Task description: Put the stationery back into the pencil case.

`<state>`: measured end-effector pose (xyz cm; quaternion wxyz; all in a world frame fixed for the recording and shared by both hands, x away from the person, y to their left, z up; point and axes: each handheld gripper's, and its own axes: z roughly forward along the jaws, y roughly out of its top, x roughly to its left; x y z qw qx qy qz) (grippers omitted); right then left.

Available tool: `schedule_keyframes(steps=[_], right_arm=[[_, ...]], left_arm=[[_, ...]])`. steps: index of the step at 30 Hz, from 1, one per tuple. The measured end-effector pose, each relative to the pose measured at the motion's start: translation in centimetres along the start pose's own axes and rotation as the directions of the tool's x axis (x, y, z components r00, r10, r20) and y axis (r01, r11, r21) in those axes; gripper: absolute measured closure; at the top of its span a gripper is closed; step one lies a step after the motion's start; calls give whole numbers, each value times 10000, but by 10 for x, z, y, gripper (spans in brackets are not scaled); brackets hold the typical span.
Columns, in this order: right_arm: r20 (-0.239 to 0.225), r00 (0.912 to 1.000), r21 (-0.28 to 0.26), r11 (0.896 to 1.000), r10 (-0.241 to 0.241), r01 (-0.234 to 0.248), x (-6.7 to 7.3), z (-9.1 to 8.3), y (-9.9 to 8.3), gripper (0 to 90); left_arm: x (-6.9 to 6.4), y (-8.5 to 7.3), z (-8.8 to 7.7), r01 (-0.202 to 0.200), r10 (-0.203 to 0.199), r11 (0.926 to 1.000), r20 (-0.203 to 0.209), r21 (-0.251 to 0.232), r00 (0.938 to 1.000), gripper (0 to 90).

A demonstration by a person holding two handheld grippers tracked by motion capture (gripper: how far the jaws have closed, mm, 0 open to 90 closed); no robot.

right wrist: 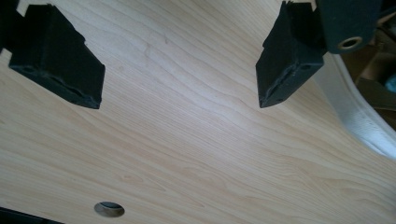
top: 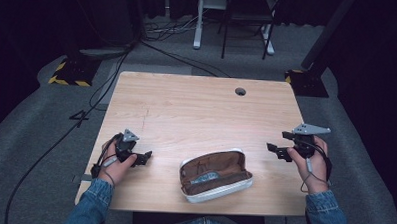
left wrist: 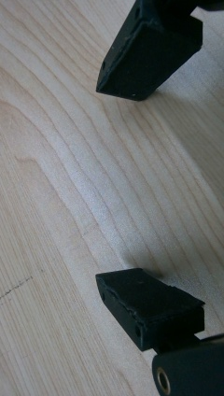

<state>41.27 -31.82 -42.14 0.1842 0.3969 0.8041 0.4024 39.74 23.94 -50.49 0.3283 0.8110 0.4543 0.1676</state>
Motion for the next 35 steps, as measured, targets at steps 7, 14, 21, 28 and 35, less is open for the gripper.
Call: schedule_keyframes(steps=[7,14,21,28,35], right_arm=[[240,9997,-128,9999,85,-82,-10,7,-21,161],[474,9987,-22,9998,211,-210,-16,19,-41,161],[749,9963,289,9986,419,-442,-24,37,-60,163],[977,9943,853,9950,431,-515,-29,44,-69,156],[1120,9926,913,9941,474,-577,-27,46,-69,128]], left_arm=[[0,0,0,1,-1,10000,1,3,10000,96],[0,0,0,-6,6,10000,-8,6,10000,95],[0,0,0,-5,5,10000,-7,7,10000,95],[0,0,1,-10,10,10000,-28,-6,10000,90],[0,0,1,18,-18,10000,-8,-11,10000,90]])
